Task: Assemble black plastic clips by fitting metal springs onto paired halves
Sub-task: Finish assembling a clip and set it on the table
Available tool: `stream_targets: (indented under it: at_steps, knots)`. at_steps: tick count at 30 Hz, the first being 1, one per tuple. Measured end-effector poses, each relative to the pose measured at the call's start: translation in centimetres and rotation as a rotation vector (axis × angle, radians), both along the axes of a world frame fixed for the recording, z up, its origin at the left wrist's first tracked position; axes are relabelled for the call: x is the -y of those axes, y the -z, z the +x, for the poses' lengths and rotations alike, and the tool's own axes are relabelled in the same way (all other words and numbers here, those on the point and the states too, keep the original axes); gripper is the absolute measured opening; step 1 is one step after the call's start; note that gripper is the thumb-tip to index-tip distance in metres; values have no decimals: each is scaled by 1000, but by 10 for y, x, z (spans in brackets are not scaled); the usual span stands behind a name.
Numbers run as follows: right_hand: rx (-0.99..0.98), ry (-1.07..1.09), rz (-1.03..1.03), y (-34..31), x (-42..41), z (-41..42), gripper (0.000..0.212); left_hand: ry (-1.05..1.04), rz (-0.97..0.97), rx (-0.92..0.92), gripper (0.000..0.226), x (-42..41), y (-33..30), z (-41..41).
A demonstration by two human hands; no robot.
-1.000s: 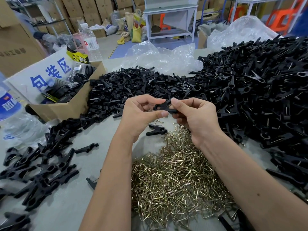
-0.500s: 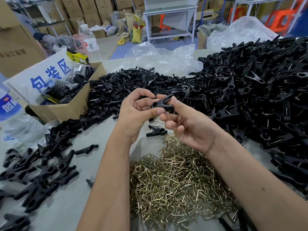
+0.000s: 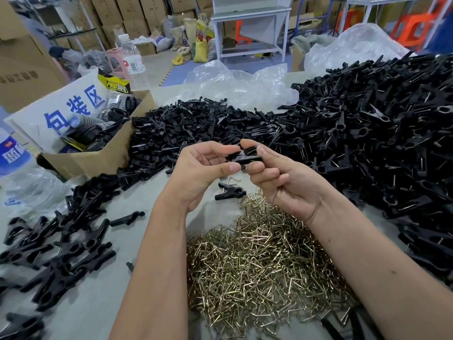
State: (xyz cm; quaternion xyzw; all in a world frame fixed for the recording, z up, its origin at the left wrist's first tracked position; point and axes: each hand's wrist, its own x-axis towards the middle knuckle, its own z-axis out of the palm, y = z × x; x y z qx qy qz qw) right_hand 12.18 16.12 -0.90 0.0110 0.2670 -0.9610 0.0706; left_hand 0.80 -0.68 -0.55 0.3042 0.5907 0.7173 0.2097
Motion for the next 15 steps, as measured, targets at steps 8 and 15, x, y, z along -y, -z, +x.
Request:
stream_targets:
  at_steps: [8,15]
  knots:
    - [-37,-74,17,4,0,1,54,-43,48,-79,50,1,0,-1]
    - [-30,-131,-123,2,2,4,52,46,41,-105,48,0,-4,0]
